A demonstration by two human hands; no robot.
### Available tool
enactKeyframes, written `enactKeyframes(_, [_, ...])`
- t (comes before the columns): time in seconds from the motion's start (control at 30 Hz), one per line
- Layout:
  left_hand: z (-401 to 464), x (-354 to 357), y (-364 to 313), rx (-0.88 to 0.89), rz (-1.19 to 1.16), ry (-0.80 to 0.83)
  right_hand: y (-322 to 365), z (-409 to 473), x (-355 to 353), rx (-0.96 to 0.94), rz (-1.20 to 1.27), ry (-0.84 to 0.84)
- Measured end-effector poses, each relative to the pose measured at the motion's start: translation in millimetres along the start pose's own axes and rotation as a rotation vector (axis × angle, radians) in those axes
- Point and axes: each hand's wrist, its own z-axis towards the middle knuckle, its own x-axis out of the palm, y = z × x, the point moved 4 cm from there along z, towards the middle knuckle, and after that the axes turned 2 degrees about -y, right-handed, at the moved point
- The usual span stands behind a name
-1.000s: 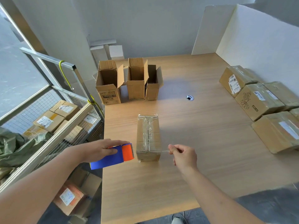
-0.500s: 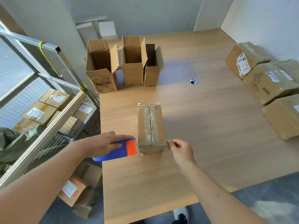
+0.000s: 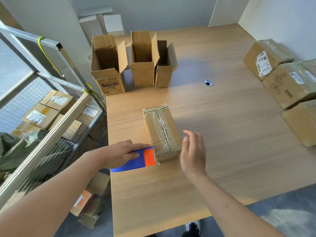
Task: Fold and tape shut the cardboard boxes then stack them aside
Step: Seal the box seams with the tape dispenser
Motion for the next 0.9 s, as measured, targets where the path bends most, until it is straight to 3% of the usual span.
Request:
enactKeyframes(0.1, [3.6, 6.3, -0.6, 0.009, -0.054, 0.000, 26.4, -3.4, 23.1, -0.394, -0.255, 0.293])
enactKeyframes(0.17, [3.6, 11.3, 0.5, 0.015, -0.090, -0.006, 24.5, -8.5, 34.4, -0.504, -0.402, 0.407])
enactKeyframes(0.9, [-33.6, 39.6, 23.5, -0.001, -0.395, -0.011, 22.4, -2.0, 37.5, -0.466, -0.546, 0.634])
